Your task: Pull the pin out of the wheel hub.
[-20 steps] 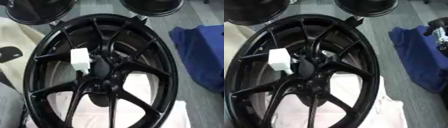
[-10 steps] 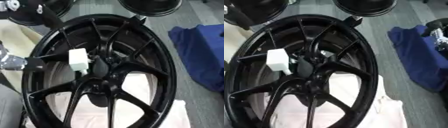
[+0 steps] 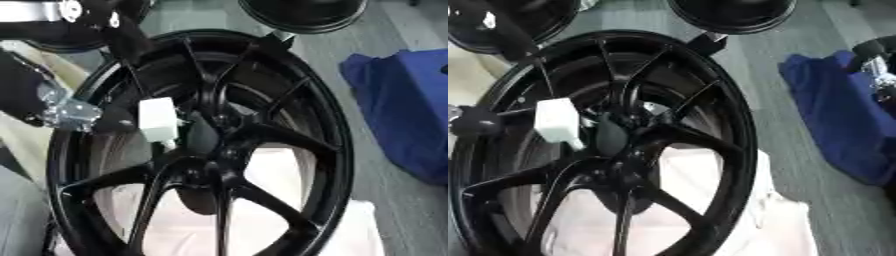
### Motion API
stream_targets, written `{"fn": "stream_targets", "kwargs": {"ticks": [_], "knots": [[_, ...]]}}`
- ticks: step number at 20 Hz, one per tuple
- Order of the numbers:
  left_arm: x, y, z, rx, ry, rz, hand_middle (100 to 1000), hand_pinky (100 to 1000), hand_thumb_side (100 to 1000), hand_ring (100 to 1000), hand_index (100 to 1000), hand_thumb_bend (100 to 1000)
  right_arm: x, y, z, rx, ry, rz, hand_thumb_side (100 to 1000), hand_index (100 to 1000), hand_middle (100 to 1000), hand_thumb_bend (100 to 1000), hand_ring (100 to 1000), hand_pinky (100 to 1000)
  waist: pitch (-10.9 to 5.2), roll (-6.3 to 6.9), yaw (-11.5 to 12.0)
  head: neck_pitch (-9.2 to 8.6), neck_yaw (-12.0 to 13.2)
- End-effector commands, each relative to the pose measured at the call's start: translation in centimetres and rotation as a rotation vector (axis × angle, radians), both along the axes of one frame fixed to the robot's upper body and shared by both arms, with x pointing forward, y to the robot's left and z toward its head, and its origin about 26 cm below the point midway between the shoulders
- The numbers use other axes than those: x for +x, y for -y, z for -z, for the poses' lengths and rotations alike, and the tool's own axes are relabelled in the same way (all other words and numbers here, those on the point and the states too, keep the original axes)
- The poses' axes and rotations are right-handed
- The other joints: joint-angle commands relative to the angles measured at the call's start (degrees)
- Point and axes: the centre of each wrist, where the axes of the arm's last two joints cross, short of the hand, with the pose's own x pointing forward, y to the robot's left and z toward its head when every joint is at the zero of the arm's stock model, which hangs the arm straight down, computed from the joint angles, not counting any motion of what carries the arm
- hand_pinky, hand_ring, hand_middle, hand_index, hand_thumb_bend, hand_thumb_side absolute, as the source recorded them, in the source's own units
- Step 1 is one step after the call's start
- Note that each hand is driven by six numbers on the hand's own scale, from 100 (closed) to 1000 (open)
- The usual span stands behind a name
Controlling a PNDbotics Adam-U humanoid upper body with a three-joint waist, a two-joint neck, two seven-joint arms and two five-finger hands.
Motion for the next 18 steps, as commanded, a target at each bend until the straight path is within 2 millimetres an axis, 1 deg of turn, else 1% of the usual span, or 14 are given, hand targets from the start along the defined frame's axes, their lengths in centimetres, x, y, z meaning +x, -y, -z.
{"fn": "stream_targets", "kwargs": {"ticks": [1, 5, 8, 14, 18], "knots": [[0.6, 0.5, -0.1, -0.008, -0.002, -0.073, 685, 928, 639, 753, 852, 606, -0.2, 0.0, -1.3, -0.032, 0.027, -0.004, 483, 613, 512, 100, 577, 775, -1.42, -0.10, 0.06, 0.31, -0.07], [1.8, 1.0, 0.6, 0.006, -0.050, -0.106, 728, 942, 645, 787, 869, 616, -0.1, 0.0, -1.4, -0.031, 0.028, -0.006, 483, 613, 512, 100, 577, 775, -1.50, -0.02, -0.06, 1.06, 0.00], [2.4, 1.2, 0.9, 0.037, -0.081, -0.114, 755, 957, 632, 819, 880, 637, -0.1, 0.0, -1.5, -0.029, 0.029, -0.008, 482, 613, 512, 100, 577, 775, -1.59, 0.03, -0.16, 1.59, 0.00], [3.4, 1.4, 1.5, 0.107, -0.124, -0.114, 774, 972, 541, 847, 881, 685, -0.1, -0.1, -1.5, -0.025, 0.031, -0.012, 485, 612, 511, 100, 577, 775, -1.44, 0.02, -0.49, 2.66, 0.26], [3.7, 1.4, 1.5, 0.145, -0.145, -0.097, 772, 971, 529, 848, 880, 691, -0.1, -0.1, -1.5, -0.020, 0.030, -0.009, 485, 612, 511, 100, 577, 775, -1.28, -0.02, -0.61, 2.95, 0.31]]}}
